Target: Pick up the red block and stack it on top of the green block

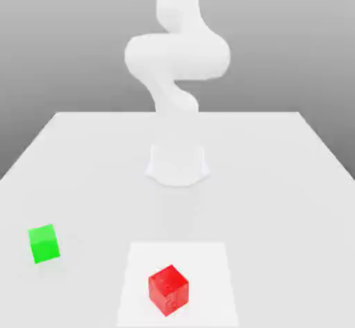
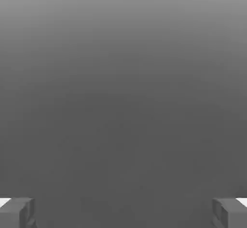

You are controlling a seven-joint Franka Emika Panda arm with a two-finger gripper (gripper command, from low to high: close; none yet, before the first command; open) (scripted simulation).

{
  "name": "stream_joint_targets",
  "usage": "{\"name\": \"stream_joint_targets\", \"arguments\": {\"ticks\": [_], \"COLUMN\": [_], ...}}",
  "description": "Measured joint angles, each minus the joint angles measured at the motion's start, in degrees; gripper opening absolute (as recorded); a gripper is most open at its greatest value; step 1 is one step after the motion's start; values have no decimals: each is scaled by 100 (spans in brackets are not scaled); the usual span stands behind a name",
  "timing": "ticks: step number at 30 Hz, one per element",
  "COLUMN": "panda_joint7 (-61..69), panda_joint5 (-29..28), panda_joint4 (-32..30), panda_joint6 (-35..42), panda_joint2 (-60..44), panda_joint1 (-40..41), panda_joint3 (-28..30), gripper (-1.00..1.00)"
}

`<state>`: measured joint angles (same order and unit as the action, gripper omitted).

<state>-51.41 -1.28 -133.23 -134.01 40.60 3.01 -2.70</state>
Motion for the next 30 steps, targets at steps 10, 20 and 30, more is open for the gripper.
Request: {"name": "stream_joint_targets", "arguments": {"ticks": [10, 20, 30], "panda_joint7": [-2332, -4306, -5157], "panda_joint5": [-628, -802, -898], "panda_joint4": [-577, -1156, -1229], "panda_joint6": [-874, -1768, -3074], "panda_joint2": [-2139, -4175, -6018], "panda_joint1": [968, 1270, 904], "panda_joint3": [-828, -954, -544], "gripper": [0, 0, -100]}}
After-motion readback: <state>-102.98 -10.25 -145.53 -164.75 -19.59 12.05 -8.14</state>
